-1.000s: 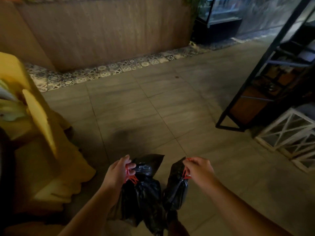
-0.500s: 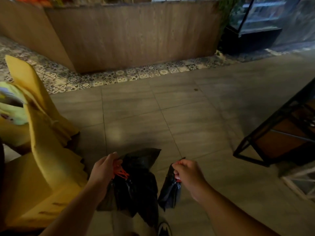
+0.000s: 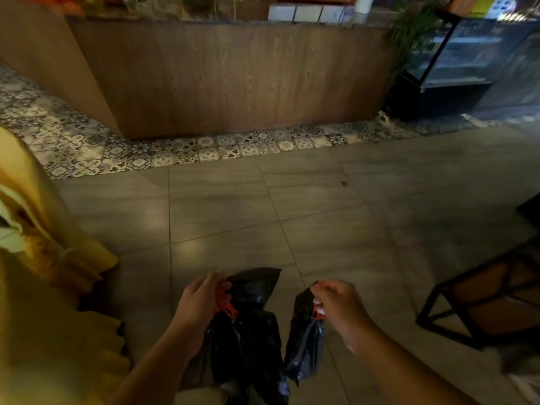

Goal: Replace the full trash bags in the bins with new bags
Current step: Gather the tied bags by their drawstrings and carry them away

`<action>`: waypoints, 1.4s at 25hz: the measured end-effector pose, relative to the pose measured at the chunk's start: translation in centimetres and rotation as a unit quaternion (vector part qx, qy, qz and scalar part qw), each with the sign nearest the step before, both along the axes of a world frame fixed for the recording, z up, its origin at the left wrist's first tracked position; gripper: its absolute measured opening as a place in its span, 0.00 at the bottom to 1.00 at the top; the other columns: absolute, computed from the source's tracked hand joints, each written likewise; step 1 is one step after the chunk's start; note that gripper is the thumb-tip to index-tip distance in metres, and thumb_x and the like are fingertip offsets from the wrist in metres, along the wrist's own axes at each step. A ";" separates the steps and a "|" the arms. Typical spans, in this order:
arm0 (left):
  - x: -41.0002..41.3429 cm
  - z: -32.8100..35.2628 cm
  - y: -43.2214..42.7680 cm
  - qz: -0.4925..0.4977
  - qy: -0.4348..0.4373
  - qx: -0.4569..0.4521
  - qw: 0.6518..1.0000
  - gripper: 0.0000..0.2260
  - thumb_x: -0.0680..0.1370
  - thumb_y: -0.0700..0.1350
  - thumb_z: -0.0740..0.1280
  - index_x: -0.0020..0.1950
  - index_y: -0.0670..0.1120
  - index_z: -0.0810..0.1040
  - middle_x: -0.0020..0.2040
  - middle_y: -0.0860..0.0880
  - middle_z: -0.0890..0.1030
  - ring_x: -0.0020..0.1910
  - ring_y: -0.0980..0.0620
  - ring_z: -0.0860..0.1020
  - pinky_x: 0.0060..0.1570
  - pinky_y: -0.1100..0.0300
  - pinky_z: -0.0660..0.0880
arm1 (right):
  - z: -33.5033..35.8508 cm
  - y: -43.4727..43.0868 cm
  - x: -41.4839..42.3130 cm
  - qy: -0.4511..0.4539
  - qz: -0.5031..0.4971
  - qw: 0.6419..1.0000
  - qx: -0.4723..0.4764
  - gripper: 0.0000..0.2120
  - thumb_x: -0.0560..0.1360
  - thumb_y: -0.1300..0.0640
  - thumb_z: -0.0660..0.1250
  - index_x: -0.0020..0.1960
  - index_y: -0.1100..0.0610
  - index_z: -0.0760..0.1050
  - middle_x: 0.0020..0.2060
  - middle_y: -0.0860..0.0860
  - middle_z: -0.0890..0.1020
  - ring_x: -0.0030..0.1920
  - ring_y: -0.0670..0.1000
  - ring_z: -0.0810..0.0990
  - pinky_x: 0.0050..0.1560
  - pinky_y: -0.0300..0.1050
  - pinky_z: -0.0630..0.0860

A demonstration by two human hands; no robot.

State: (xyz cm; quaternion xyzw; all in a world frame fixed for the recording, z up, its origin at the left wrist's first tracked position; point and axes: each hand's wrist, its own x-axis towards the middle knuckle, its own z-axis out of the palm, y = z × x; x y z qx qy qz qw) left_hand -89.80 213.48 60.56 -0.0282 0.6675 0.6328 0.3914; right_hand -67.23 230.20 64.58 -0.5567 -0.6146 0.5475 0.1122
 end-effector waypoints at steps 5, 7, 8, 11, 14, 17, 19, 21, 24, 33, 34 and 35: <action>-9.6 0.6 7.2 -0.035 -0.009 -0.022 0.999 0.10 0.80 0.50 0.72 0.49 0.45 0.87 0.46 0.43 0.88 0.36 0.50 0.84 0.34 0.58 0.78 | 0.6 7.7 -8.7 -0.008 -0.008 1.000 0.000 0.11 0.81 0.56 0.69 0.41 0.58 0.82 0.41 0.58 0.86 0.48 0.60 0.87 0.50 0.54 0.83; -13.0 1.0 10.1 -0.041 -0.009 -0.022 0.999 0.10 0.80 0.51 0.72 0.52 0.45 0.87 0.47 0.44 0.88 0.37 0.50 0.84 0.34 0.59 0.78 | 0.5 10.6 -12.4 0.007 -0.009 1.000 -0.008 0.12 0.81 0.56 0.69 0.40 0.58 0.81 0.40 0.57 0.85 0.49 0.60 0.87 0.51 0.54 0.83; -14.6 1.1 11.4 -0.039 -0.007 -0.023 0.999 0.10 0.80 0.50 0.72 0.53 0.44 0.86 0.47 0.43 0.88 0.37 0.51 0.84 0.34 0.59 0.78 | 0.4 12.0 -14.2 0.011 -0.005 1.000 -0.009 0.12 0.81 0.56 0.69 0.40 0.58 0.81 0.40 0.57 0.85 0.49 0.60 0.87 0.52 0.55 0.83; -19.6 0.9 15.9 -0.020 0.001 -0.037 0.999 0.09 0.81 0.48 0.71 0.52 0.43 0.86 0.46 0.43 0.88 0.38 0.49 0.84 0.36 0.58 0.79 | -0.6 16.9 -20.0 0.022 0.008 1.000 -0.010 0.12 0.81 0.57 0.68 0.40 0.58 0.81 0.38 0.55 0.84 0.48 0.61 0.87 0.50 0.53 0.83; -24.8 0.2 21.0 -0.008 0.009 -0.057 0.998 0.10 0.82 0.45 0.70 0.51 0.39 0.84 0.42 0.42 0.86 0.36 0.49 0.81 0.31 0.60 0.76 | -2.1 22.4 -26.2 0.031 0.025 0.999 -0.026 0.13 0.80 0.58 0.69 0.36 0.55 0.80 0.35 0.53 0.83 0.42 0.57 0.86 0.46 0.50 0.82; -29.9 -0.7 26.3 0.007 0.022 -0.075 0.997 0.11 0.83 0.45 0.70 0.50 0.36 0.83 0.38 0.43 0.84 0.32 0.50 0.80 0.27 0.63 0.74 | -3.7 28.1 -32.4 0.041 0.046 0.996 -0.057 0.19 0.79 0.60 0.69 0.29 0.52 0.76 0.27 0.48 0.79 0.31 0.50 0.78 0.38 0.45 0.75; -33.6 -1.0 29.6 0.010 0.026 -0.093 0.995 0.11 0.82 0.45 0.70 0.51 0.37 0.84 0.40 0.43 0.85 0.34 0.50 0.81 0.30 0.62 0.76 | -4.4 32.1 -36.6 0.033 0.050 0.996 -0.069 0.19 0.79 0.60 0.70 0.30 0.52 0.77 0.26 0.48 0.78 0.29 0.49 0.77 0.39 0.48 0.75; -37.9 -1.2 33.4 0.014 0.032 -0.100 0.994 0.11 0.82 0.46 0.70 0.51 0.38 0.85 0.42 0.42 0.86 0.38 0.47 0.83 0.37 0.57 0.78 | -4.3 36.4 -41.2 0.036 0.049 0.995 -0.078 0.15 0.79 0.60 0.71 0.34 0.56 0.79 0.27 0.49 0.80 0.30 0.50 0.78 0.42 0.51 0.77; -43.9 -0.9 38.7 0.030 0.050 -0.114 0.992 0.10 0.82 0.46 0.71 0.49 0.39 0.85 0.43 0.40 0.87 0.40 0.43 0.83 0.43 0.51 0.77 | -3.8 42.2 -47.4 0.035 0.065 0.994 -0.081 0.11 0.79 0.59 0.72 0.38 0.58 0.82 0.28 0.50 0.82 0.31 0.50 0.79 0.42 0.51 0.78; -62.3 -2.8 51.2 0.009 0.025 -0.101 0.995 0.14 0.85 0.47 0.66 0.50 0.37 0.82 0.45 0.38 0.84 0.34 0.47 0.82 0.38 0.54 0.77 | -4.4 54.7 -65.9 0.012 0.074 0.996 -0.049 0.09 0.80 0.59 0.71 0.41 0.61 0.82 0.31 0.52 0.82 0.33 0.52 0.80 0.42 0.52 0.79; -64.5 -3.1 52.7 0.008 0.009 -0.096 0.995 0.16 0.86 0.49 0.64 0.51 0.37 0.82 0.45 0.39 0.84 0.35 0.47 0.82 0.39 0.54 0.77 | -4.5 56.1 -67.9 0.010 0.066 0.997 -0.045 0.10 0.80 0.59 0.71 0.40 0.60 0.82 0.31 0.52 0.81 0.33 0.52 0.80 0.42 0.51 0.78; -66.5 -3.2 54.0 0.003 -0.006 -0.095 0.995 0.17 0.86 0.52 0.63 0.52 0.39 0.82 0.46 0.40 0.85 0.36 0.46 0.83 0.40 0.54 0.77 | -4.5 57.3 -69.6 0.009 0.060 0.997 -0.045 0.11 0.79 0.59 0.71 0.39 0.58 0.81 0.30 0.50 0.81 0.32 0.52 0.79 0.41 0.50 0.77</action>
